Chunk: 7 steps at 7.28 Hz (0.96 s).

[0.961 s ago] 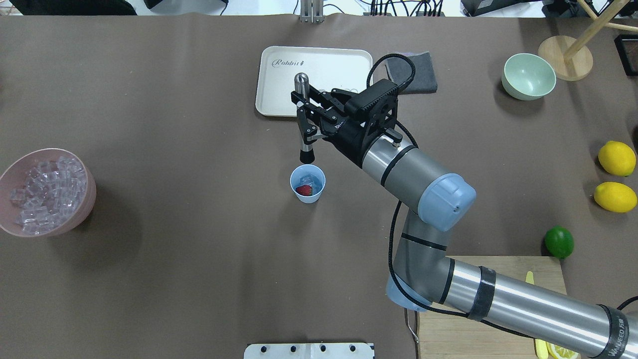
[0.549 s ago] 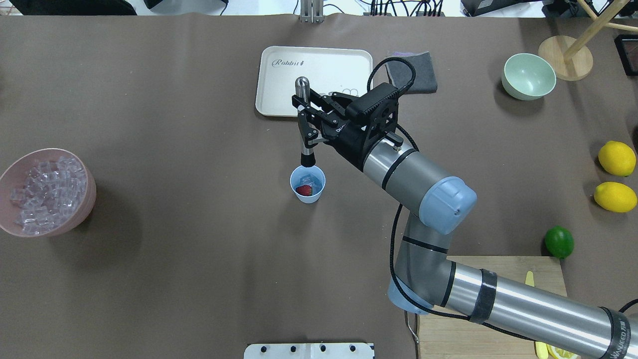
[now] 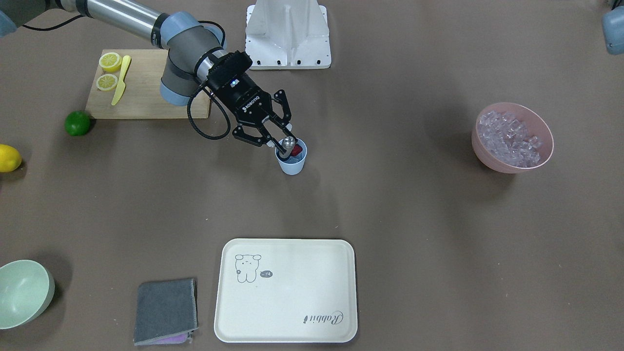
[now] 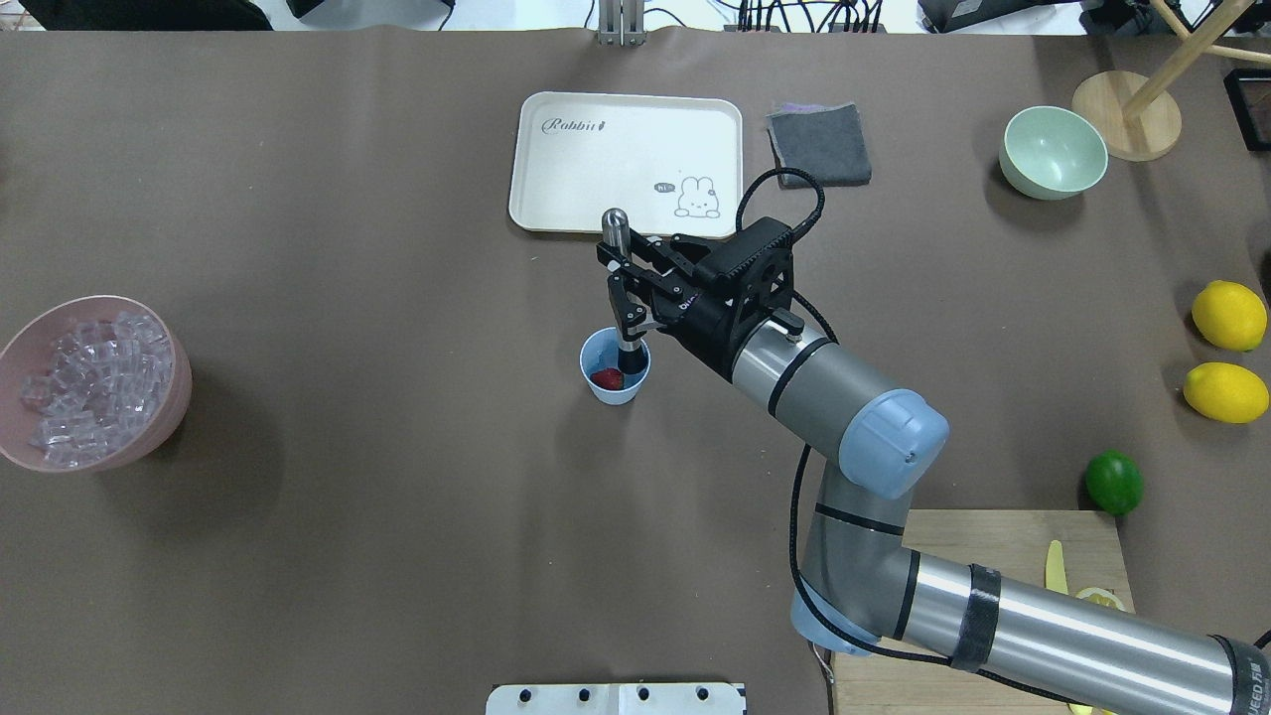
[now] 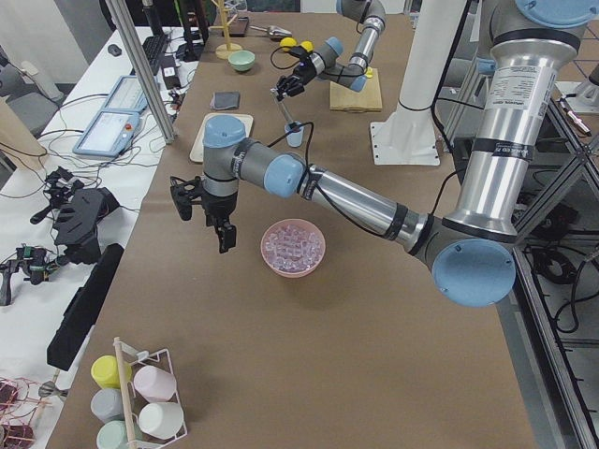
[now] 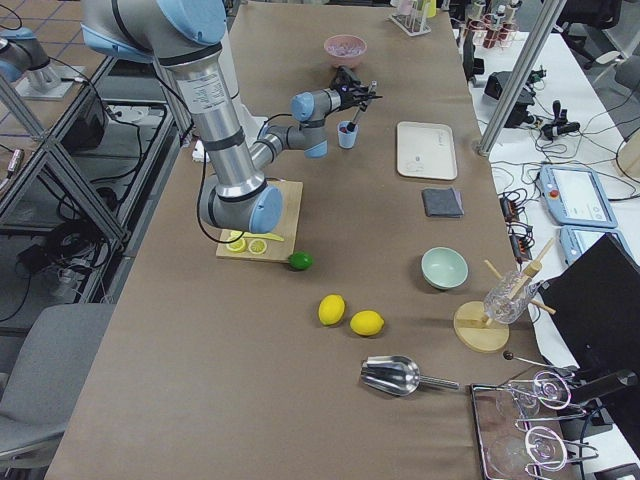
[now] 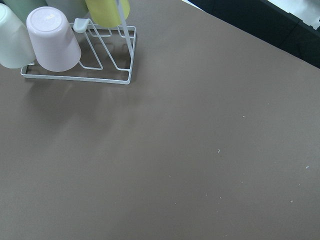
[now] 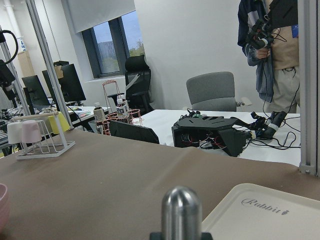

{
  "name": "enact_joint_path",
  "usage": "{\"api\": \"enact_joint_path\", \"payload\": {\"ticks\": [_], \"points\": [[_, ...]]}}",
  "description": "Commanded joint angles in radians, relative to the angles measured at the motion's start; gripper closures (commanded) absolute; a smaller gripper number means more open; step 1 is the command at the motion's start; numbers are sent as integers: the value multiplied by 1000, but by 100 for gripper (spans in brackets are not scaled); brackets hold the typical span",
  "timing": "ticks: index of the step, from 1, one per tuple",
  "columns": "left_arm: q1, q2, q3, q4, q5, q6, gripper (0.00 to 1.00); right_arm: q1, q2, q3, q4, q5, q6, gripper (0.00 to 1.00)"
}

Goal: Mash ice and strawberries in cup
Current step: 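Keep pressing the pestle up and down inside the cup, then lift the pestle out of the cup and carry it toward the green bowl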

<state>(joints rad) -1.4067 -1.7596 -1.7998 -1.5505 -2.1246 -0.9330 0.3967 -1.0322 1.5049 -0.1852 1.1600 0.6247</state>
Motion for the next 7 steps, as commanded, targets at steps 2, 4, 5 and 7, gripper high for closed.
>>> {"api": "enact_joint_path", "payload": {"ticks": [2, 4, 5, 7], "points": [[0, 0, -7, 3, 0, -1, 2, 5, 20, 38, -10, -6, 0, 100], [0, 0, -7, 3, 0, -1, 2, 62, 26, 106, -43, 1, 1, 100], [0, 0, -12, 1, 0, 0, 2, 98, 35, 139, -87, 12, 3, 100], [0, 5, -68, 3, 0, 3, 2, 174, 31, 249, -361, 93, 100, 100]]}}
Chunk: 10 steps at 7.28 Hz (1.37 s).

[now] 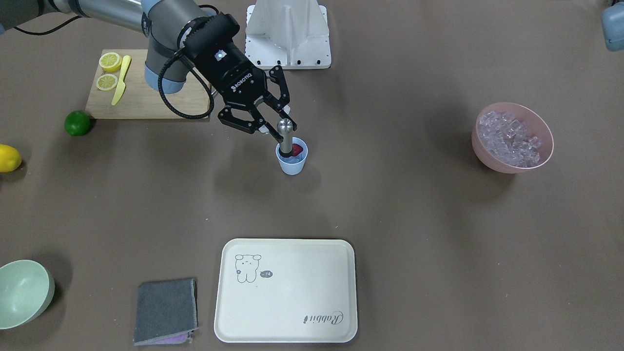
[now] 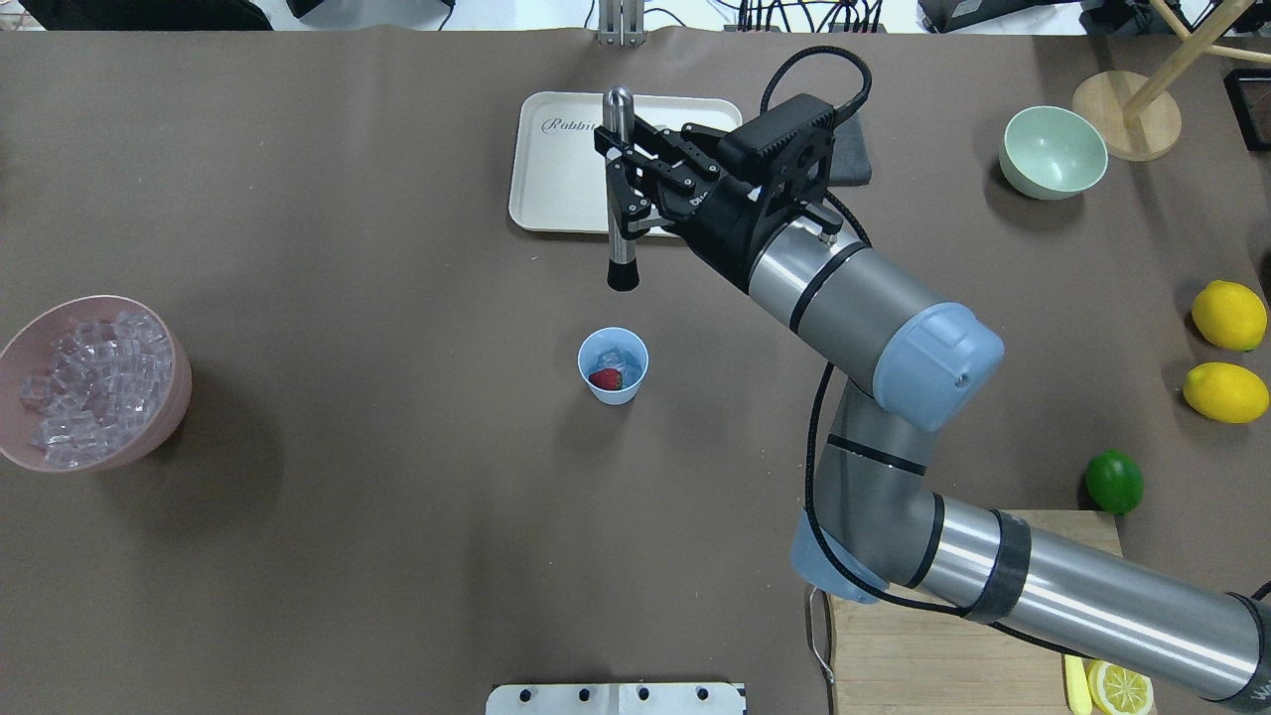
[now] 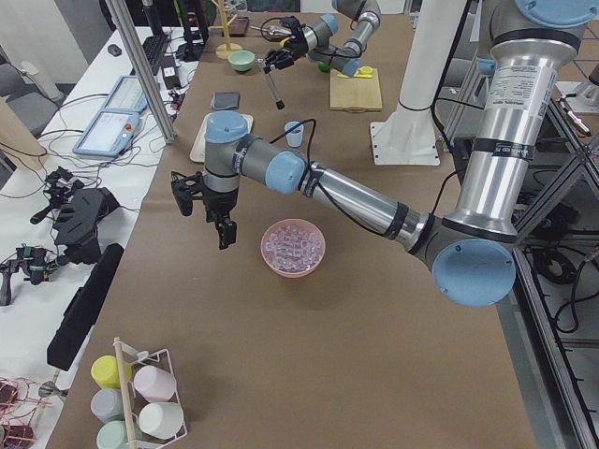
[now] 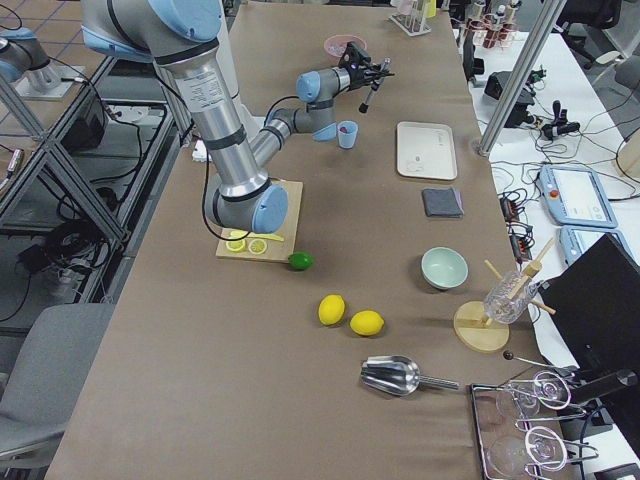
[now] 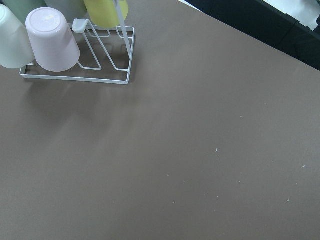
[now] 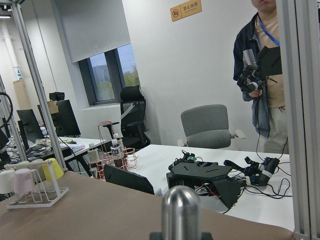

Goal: Mash ice and strawberries in cup
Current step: 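Lift the pestle out of the cup and carry it toward the green bowl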

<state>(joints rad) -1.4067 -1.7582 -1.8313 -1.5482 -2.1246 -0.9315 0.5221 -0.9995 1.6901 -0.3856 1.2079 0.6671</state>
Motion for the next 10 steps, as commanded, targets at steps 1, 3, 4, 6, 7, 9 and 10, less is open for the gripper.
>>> {"api": "enact_joint_path", "payload": {"ticks": [1, 3, 4, 6, 7, 9, 10], "points": [[0, 5, -75, 0, 2, 5, 2, 124, -11, 69, -262, 140, 116, 100], [0, -1, -133, -6, 2, 28, 2, 379, -98, 86, -507, 499, 222, 100], [2, 0, -132, -38, 2, 70, 2, 480, -120, 82, -662, 648, 221, 100], [47, 2, -134, -76, 14, 108, 2, 548, -117, 71, -1004, 746, 215, 100], [81, -1, -122, -111, 18, 111, 2, 549, -123, 50, -1127, 760, 210, 100], [142, -1, -105, -164, 105, 126, 2, 518, -165, -104, -1144, 908, 154, 100], [184, -4, -102, -165, 124, 126, 2, 498, -165, -209, -1121, 912, 50, 100]]}}
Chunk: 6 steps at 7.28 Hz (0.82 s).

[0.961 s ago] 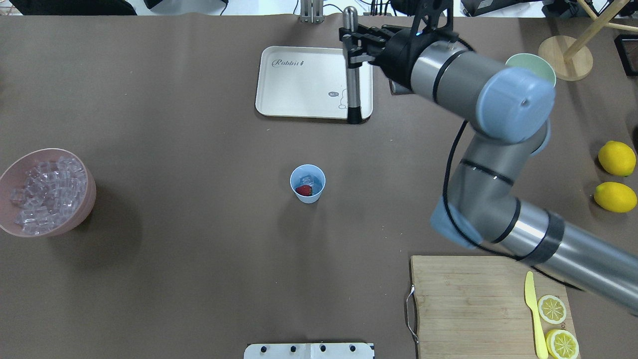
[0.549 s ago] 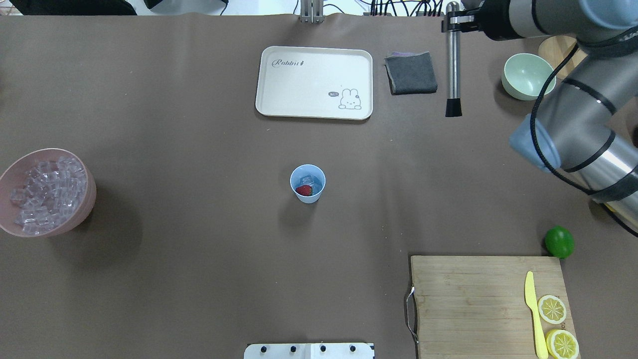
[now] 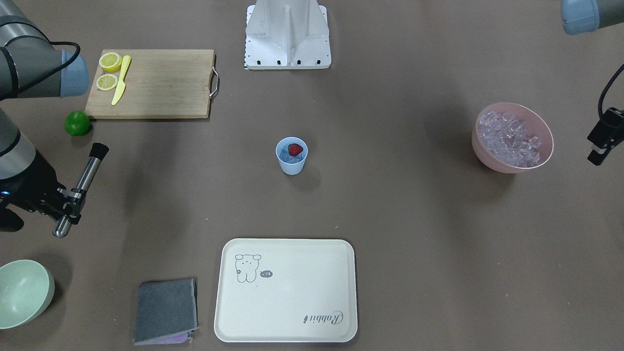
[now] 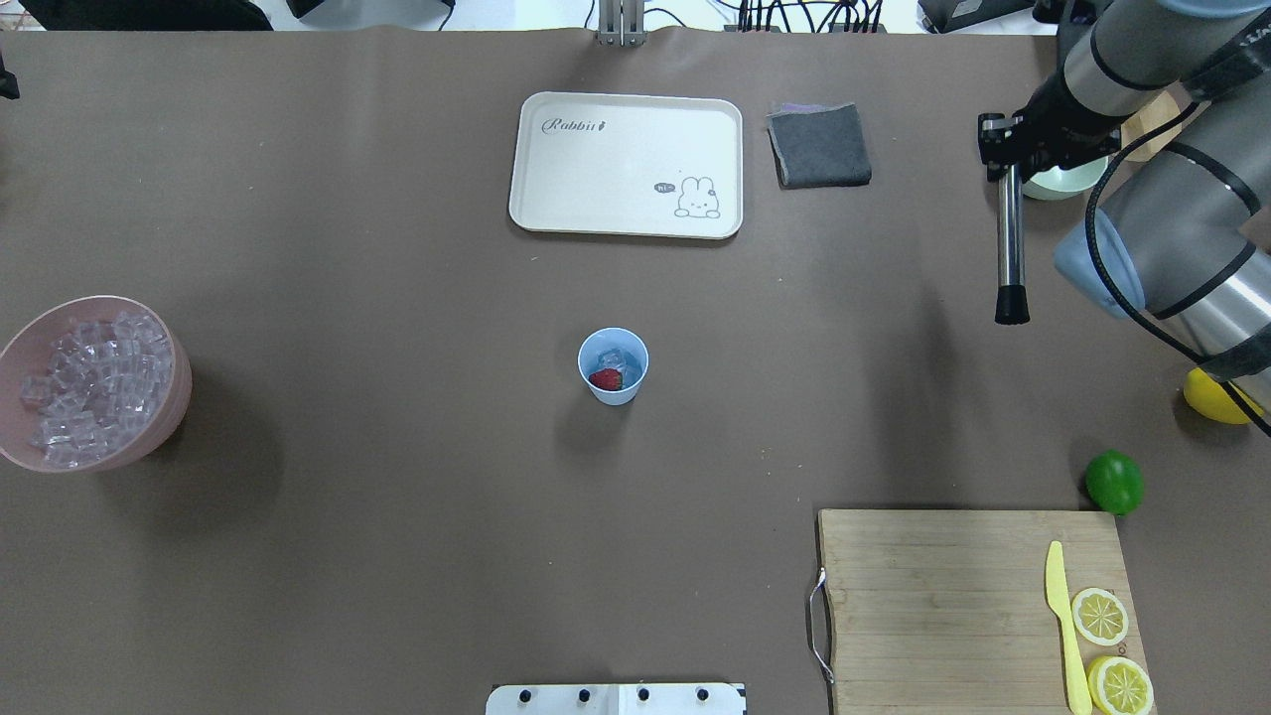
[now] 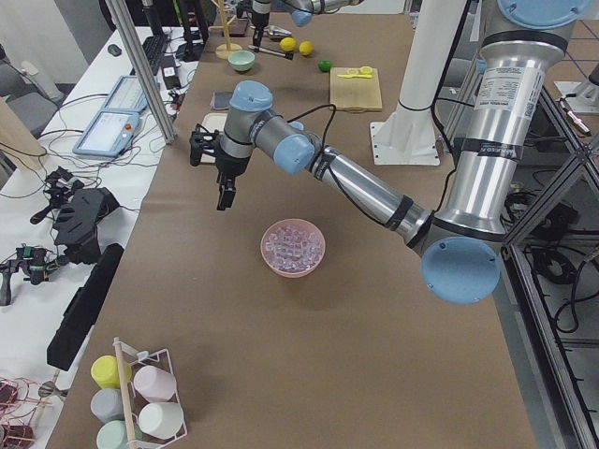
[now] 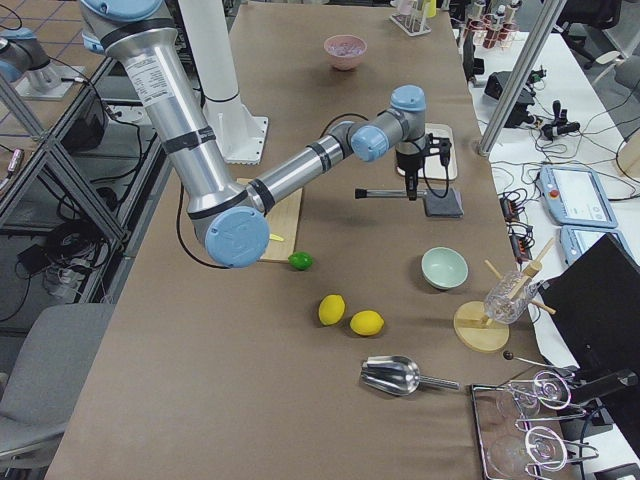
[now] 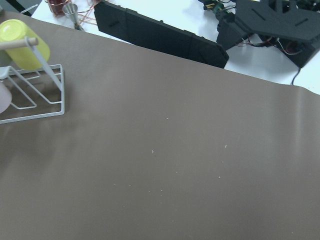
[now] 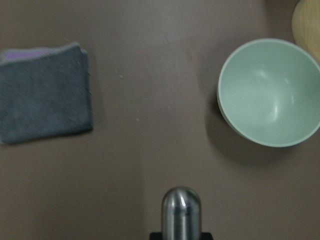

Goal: Mash ice and strawberries in cup
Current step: 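Lower the pestle onto the table and open the right gripper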

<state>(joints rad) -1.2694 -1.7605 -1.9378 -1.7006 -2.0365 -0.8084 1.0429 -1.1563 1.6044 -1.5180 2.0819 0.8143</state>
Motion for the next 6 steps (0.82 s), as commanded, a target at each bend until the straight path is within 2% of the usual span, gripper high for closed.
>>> {"api": "enact_joint_path", "payload": {"ticks": [1, 3, 6], "points": [[85, -16, 5, -11, 65, 2, 2, -23, -25, -161, 43, 40, -163, 100], [105, -25, 3, -13, 76, 0, 2, -23, -78, -163, 111, 47, -187, 100], [108, -24, -4, -13, 76, -2, 2, -32, -95, -182, 113, 35, -178, 100]]}}
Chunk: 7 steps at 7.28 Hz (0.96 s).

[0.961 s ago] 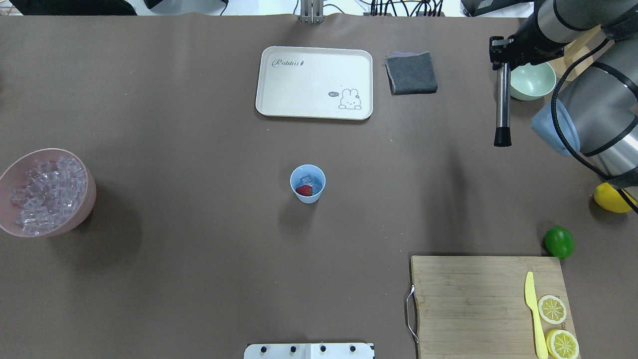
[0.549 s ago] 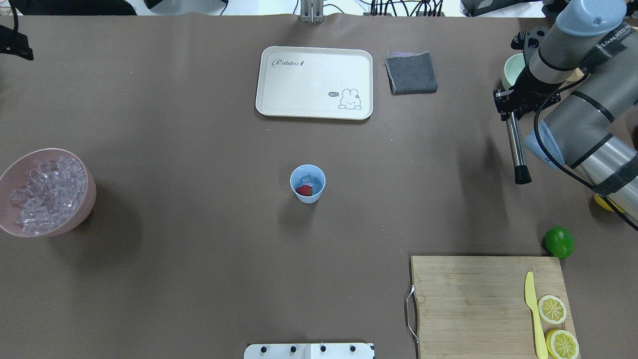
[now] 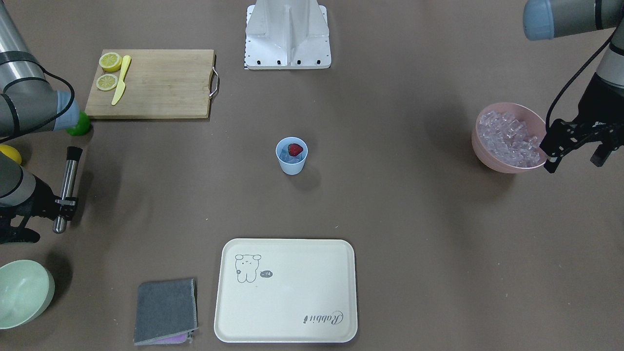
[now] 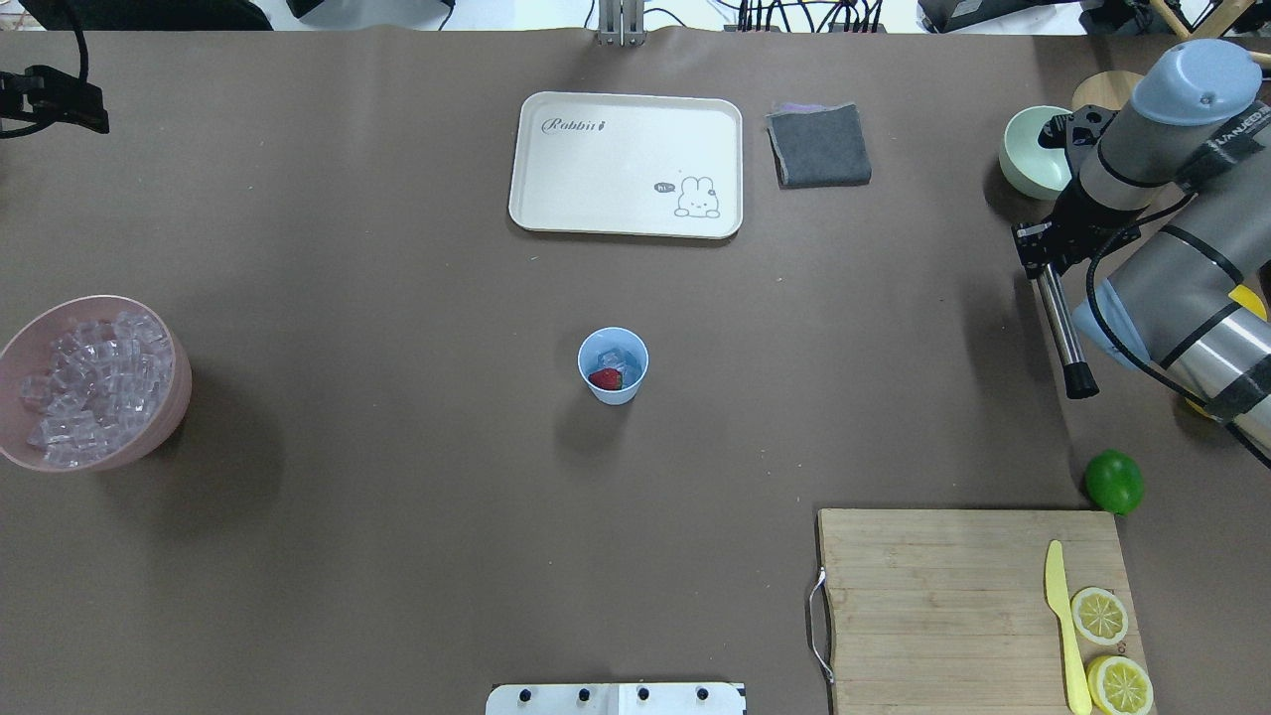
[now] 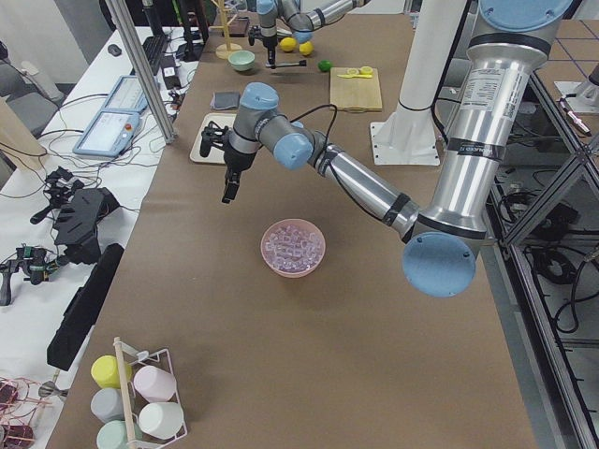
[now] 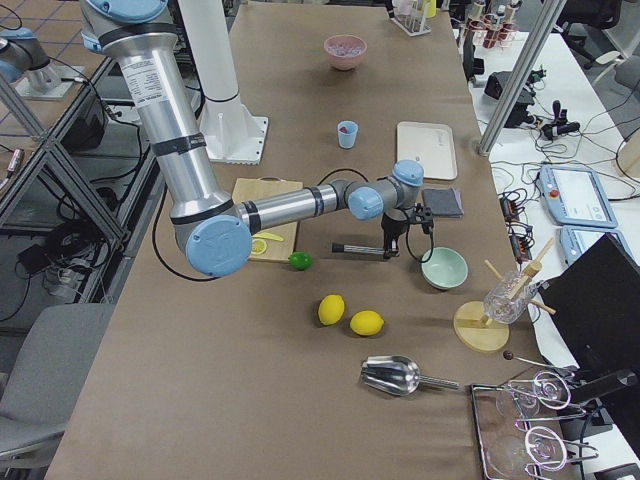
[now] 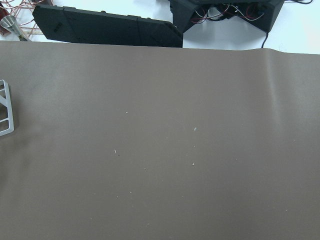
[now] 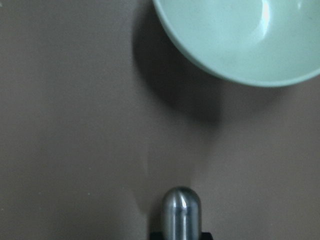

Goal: Mash ice and strawberries in cup
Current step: 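Lower the pestle onto the table and open the right gripper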

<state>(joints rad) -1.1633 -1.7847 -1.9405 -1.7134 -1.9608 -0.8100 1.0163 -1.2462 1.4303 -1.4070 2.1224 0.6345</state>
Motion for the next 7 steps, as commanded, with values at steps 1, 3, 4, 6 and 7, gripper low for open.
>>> {"api": "enact_joint_path", "payload": {"ticks": [1, 3, 4, 6, 7], "points": [[7, 1, 0, 0, 0, 0, 2, -12, -7, -8, 2, -5, 2, 100], [8, 1, -2, 0, 0, 0, 2, -21, -4, -7, 2, -5, 2, 100], [10, 1, -2, 0, 0, 0, 2, -22, -2, -7, 2, -5, 4, 41], [10, 1, -2, 0, 0, 0, 2, -22, -4, -4, 17, -7, 4, 0], [10, -1, 0, 0, 0, 2, 2, -19, 2, 5, 16, -6, 4, 0]]}}
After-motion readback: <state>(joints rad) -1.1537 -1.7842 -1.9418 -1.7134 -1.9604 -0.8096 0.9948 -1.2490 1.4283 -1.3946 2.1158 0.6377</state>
